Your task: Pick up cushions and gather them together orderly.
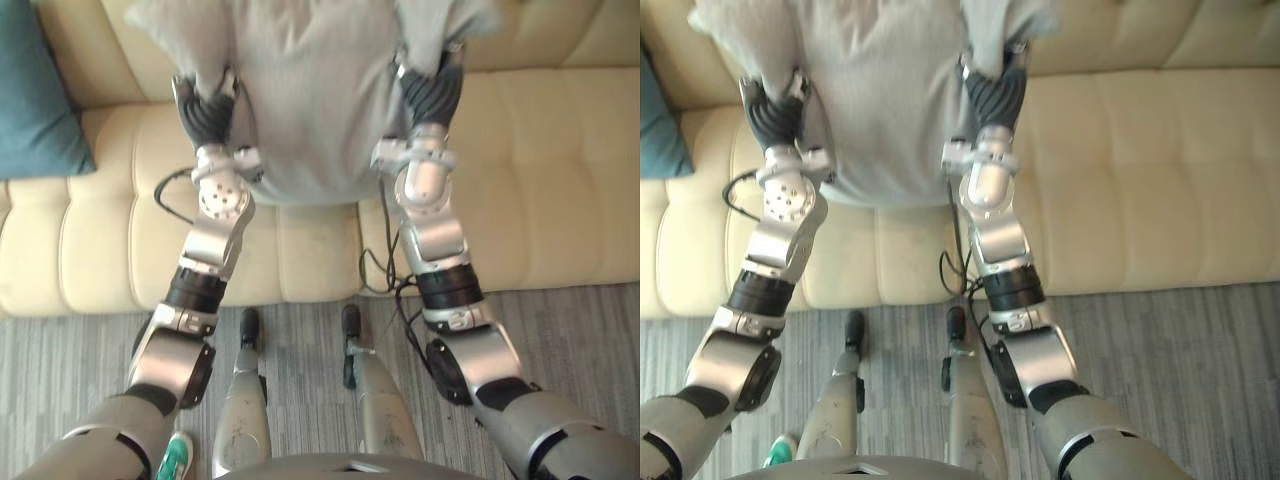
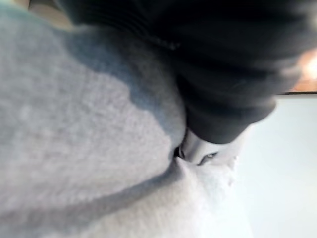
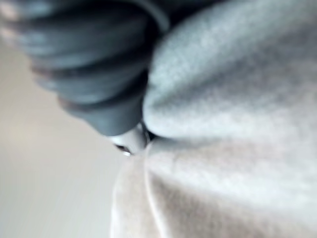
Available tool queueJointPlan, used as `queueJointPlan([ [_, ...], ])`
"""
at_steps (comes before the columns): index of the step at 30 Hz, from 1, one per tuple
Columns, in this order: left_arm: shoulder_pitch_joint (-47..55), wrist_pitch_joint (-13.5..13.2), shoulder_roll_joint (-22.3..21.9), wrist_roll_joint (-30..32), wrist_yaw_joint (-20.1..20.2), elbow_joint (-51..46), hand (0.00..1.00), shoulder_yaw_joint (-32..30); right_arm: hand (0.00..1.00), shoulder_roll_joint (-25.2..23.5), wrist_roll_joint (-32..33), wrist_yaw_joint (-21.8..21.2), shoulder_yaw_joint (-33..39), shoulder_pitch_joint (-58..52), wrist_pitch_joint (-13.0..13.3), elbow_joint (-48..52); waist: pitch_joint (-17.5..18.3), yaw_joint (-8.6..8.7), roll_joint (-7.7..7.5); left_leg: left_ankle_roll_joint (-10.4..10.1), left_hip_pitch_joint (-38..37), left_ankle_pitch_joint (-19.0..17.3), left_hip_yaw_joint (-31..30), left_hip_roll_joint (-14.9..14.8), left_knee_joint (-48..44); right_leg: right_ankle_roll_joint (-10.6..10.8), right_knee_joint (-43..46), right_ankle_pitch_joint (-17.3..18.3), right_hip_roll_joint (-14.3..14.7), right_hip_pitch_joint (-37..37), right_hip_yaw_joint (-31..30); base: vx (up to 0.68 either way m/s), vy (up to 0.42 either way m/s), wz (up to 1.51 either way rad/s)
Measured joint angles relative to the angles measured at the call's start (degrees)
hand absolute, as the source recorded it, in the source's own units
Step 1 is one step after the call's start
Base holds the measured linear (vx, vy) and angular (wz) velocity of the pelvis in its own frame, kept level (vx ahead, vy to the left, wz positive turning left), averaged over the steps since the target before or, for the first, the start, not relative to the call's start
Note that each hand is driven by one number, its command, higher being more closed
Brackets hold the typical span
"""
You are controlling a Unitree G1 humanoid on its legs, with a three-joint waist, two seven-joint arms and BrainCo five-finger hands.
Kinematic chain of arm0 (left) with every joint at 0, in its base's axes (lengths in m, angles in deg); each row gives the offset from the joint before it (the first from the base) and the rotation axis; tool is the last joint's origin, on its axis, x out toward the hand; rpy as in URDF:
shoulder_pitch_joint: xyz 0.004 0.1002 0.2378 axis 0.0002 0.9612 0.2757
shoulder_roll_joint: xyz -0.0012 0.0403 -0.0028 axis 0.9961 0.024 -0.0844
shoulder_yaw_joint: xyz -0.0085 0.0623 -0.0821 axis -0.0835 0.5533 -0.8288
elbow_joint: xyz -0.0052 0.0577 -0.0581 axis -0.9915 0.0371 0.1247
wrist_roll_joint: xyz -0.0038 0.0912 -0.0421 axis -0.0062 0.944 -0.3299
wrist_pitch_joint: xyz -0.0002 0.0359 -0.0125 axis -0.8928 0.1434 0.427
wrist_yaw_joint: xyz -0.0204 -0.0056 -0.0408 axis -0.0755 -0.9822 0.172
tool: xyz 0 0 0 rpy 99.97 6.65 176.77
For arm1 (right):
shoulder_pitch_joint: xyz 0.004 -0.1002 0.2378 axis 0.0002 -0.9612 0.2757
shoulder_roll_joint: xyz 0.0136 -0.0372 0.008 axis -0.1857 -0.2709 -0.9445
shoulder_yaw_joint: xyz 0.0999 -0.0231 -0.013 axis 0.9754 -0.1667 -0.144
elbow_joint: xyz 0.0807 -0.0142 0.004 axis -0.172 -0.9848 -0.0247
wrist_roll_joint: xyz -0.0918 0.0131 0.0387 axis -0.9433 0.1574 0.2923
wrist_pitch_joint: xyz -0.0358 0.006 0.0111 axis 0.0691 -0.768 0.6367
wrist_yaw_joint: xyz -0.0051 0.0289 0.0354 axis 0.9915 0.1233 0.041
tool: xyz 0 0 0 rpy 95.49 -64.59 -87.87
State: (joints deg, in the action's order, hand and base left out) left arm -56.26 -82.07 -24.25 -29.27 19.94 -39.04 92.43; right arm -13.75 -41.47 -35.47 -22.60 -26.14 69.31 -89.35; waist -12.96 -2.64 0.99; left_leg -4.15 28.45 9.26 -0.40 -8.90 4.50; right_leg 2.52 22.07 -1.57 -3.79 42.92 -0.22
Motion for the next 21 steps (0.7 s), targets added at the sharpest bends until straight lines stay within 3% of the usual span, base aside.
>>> queueJointPlan([
  [2,-3.25,-0.07,0.94,-0.10,-0.67,0.75,1.00,-0.78,1.00,0.07,0.00,0.76,0.38,3.37,0.00,-0.34,-0.38,-0.10,-0.01,0.53,2.33,0.52,0.71,0.23,-0.02,0.07,1.84,0.54,-0.92,2.98,0.19,-0.08,-0.071,0.26],
  [3,-5.43,-0.22,1.30,-0.13,-1.04,0.76,1.00,-1.56,1.00,0.06,-0.63,1.99,0.61,5.93,-0.05,-0.37,-1.04,-0.20,0.09,0.22,3.75,3.40,0.96,0.25,-0.03,0.04,3.81,1.48,-1.09,5.22,0.22,-0.06,-0.082,0.16],
  [4,-6.87,-0.63,1.32,-0.12,-1.29,0.76,1.00,-2.03,1.00,0.15,-2.04,2.53,0.76,7.47,-0.05,-0.39,-1.57,-0.08,0.17,-1.57,4.68,4.22,1.12,0.42,-0.03,0.06,5.91,2.57,-1.64,6.93,0.33,-0.05,-0.088,0.20],
  [7,-9.26,-1.20,1.27,-0.45,-1.45,0.81,1.00,-2.03,1.00,1.04,-4.05,3.82,1.66,10.13,-0.13,-0.39,-2.02,0.36,0.15,-2.67,7.34,5.01,1.04,1.61,-0.02,0.07,9.54,4.30,-3.13,11.04,0.32,-0.03,-0.085,0.26],
  [8,-9.88,-1.22,1.22,-0.89,-1.45,0.93,0.00,-2.00,1.00,1.17,-4.39,3.92,2.07,10.82,-0.27,-0.39,-2.79,0.43,0.15,-3.25,7.67,5.40,1.21,1.95,-0.01,0.09,10.55,4.90,-3.60,11.81,0.31,-0.01,-0.085,0.20],
  [9,-10.19,-1.26,1.06,-1.19,-1.44,1.56,0.00,-1.97,0.00,1.30,-4.42,4.44,2.21,11.08,-0.87,-0.39,-3.27,0.88,0.13,-3.81,8.28,5.76,1.51,2.38,0.01,-0.01,12.07,5.80,-4.21,13.07,0.33,-0.01,-0.084,0.20],
  [14,-11.08,-1.43,0.86,-3.84,-0.22,6.00,0.00,-1.92,0.00,3.78,-5.79,6.24,2.48,11.39,-2.77,-2.11,-3.70,1.86,0.26,-5.73,11.26,7.03,2.11,2.88,0.05,-0.39,15.06,7.33,-5.43,16.81,0.94,-0.01,-0.078,0.20],
  [16,-11.28,-2.59,0.86,-5.65,1.70,6.35,0.00,-2.00,0.00,4.84,-6.33,6.20,2.85,12.05,-3.35,-2.37,-4.70,2.42,0.63,-6.94,11.53,4.66,2.40,2.80,0.45,-0.49,15.55,7.68,-5.96,17.14,1.28,-0.02,-0.073,0.18],
  [17,-11.66,-3.42,0.80,-5.88,2.52,7.38,0.00,-1.98,0.00,4.97,-6.45,6.20,3.11,12.84,-3.35,-2.36,-4.90,2.83,0.64,-8.77,11.75,1.17,4.43,2.62,0.46,-0.58,14.30,7.22,-6.77,17.13,1.27,-0.02,-0.027,0.31],
  [18,-12.71,-3.78,0.79,-6.21,3.60,9.26,0.00,-2.01,0.00,5.77,-6.38,6.04,3.91,13.62,-3.34,-2.33,-5.00,3.97,0.49,-7.78,12.27,1.72,6.94,3.60,-2.99,-0.11,12.02,6.10,-8.82,17.09,1.02,0.00,-0.012,0.33],
  [21,-15.44,-3.82,1.65,-6.23,6.02,10.96,0.00,-3.03,0.00,7.33,-4.33,6.05,5.35,13.50,-3.23,-2.41,-5.06,4.73,0.59,-6.00,10.10,1.70,6.64,4.44,-2.32,1.47,9.56,4.01,-9.26,16.83,0.23,0.07,0.030,0.02],
])
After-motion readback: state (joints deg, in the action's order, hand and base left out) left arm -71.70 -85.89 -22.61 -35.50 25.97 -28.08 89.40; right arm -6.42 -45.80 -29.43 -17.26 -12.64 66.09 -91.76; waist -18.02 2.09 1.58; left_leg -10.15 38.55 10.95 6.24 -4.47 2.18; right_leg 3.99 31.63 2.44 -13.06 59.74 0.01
